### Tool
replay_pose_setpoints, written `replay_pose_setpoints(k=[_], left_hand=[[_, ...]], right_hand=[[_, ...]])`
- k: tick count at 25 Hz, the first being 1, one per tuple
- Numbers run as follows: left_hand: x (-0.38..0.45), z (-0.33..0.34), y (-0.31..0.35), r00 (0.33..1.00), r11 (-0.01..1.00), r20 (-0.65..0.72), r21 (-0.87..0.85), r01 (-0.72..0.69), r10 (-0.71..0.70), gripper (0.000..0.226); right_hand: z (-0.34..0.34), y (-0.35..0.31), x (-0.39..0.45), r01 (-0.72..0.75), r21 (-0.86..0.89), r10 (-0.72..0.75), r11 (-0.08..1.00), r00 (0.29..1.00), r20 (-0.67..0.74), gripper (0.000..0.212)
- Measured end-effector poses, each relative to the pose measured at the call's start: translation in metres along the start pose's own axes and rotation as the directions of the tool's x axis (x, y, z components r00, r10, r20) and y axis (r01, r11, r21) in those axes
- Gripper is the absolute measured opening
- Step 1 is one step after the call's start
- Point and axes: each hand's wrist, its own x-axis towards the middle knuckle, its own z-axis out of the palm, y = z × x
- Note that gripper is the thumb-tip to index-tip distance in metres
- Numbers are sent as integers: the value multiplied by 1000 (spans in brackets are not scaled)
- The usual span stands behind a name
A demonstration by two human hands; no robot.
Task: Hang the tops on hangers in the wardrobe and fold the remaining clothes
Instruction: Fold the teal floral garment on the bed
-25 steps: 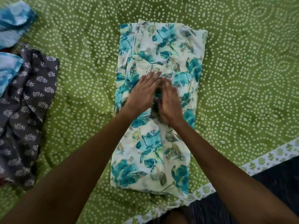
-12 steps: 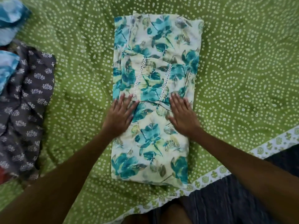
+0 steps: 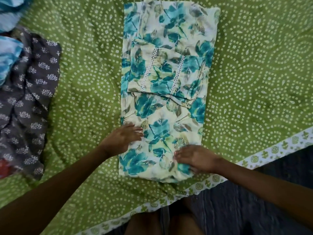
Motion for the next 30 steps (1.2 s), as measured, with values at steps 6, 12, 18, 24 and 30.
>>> replay_pose_setpoints(k=[6,12,18,24,30], left_hand=[[41,-38,10,516,78,276,-823,563,-811,39],[53,-28,22,394,132,149,-788,601,-907,27],[61,-7,22,321,413,-261,-542,731,-910,33],[58,1,22,178,285,-287,-394,873,-941,43],[33,17,59,134,216,-221,-405,888,-966,40]], right_hand=[[-57,42,35,-182,972,961,-148,206,185,6],[-39,40,28,13,972,963,-236,138,232,13],[-33,37,35,-356,869,939,343,145,-312,19],[-20,46,42,-730,597,930,334,150,-337,30],[2,10,15,-770,596,963,228,90,-253,30]])
